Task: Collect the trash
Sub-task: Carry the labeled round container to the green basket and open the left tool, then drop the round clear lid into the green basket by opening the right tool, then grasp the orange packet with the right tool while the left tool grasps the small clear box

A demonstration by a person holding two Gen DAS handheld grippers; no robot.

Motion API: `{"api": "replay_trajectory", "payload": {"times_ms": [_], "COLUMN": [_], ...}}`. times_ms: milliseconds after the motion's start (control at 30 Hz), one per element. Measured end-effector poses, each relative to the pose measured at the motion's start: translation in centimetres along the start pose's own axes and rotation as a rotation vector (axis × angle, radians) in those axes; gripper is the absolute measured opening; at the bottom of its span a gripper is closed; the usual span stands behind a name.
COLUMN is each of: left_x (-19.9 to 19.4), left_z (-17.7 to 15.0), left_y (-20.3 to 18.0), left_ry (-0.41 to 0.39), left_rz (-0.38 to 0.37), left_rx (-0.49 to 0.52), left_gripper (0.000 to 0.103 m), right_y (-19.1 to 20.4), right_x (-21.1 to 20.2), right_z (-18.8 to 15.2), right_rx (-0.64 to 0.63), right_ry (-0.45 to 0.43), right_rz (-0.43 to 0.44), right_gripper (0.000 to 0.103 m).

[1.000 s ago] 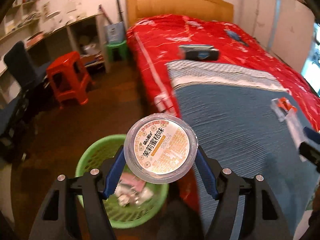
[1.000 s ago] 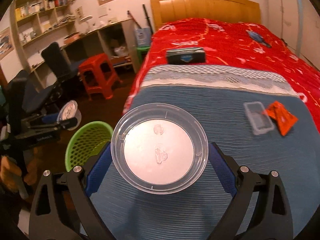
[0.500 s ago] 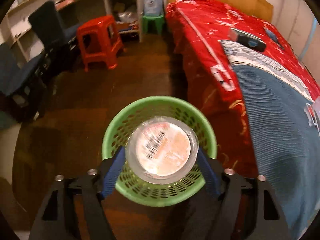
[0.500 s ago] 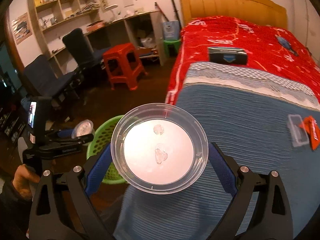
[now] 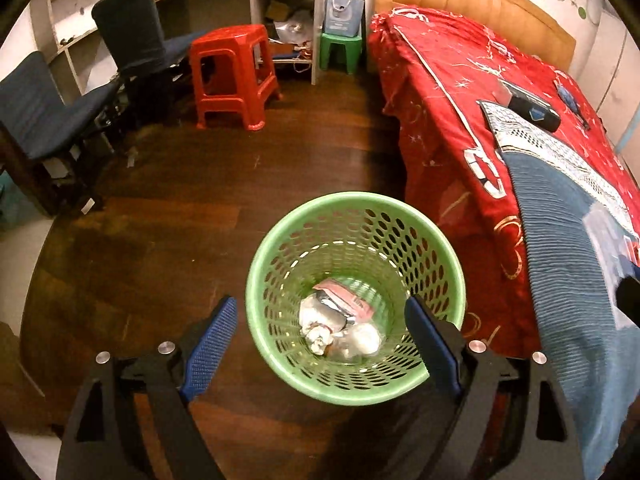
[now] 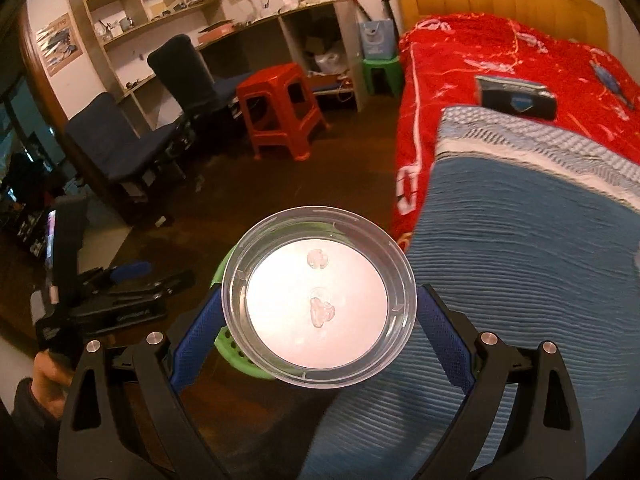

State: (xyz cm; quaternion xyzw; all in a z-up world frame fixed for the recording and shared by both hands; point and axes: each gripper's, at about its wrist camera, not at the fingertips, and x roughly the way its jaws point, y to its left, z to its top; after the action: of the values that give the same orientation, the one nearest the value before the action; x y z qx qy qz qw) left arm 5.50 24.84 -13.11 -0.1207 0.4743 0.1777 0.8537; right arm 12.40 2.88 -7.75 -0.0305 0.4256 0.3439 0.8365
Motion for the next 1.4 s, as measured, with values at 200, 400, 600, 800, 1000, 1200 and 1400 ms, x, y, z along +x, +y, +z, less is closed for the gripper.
{"api": "replay_trajectory", "payload": {"times_ms": [200,400,600,800,1000,1200,1400], "left_x": [-0.5,-0.4,-0.4,-0.6,-1.1,-1.5,-2.5], "left_z": [-0.6,-1.0,-1.2,-1.0,-0.3,1.0,2.4], "left_y": [1.9,3.0,3.1,2.1,-1.2,-5.7,-11.9], "left_ry": [0.0,0.009,0.014,0.006,-0.008,-0.018,-0.037], "left_rz": [0.011,0.007,0.009,-0.004,-0.045,-0.102,-0.175], "left_rx": [-0.033,-0.062,-0.063,-0.046,0.008,0.077,0.173], "left_gripper": [0.082,0.082,0.082,0.082,0.083,0.083,0.082], "right_y": [1.4,2.9,4.3,3.3,-0.8,-5.9,-11.9], "right_x": [2.7,4.9,5.5,4.3,1.0,-3.4,-7.9], "right_z": [0.3,1.1,1.3,1.1,0.2,-0.8,-1.8], "right_rx": [0.013,0.034,0.033,0.033,0.079,0.13,0.196], "right_ry": [0.05,0.079,0.074,0.063,0.02,-0.039,-0.098], "right_rz": [0.034,0.094,0.124,0.106,0.036,-0.065,-0.187], "right_gripper": [0.093,0.094,0.096,0.096,0.096,0.095,0.093]}}
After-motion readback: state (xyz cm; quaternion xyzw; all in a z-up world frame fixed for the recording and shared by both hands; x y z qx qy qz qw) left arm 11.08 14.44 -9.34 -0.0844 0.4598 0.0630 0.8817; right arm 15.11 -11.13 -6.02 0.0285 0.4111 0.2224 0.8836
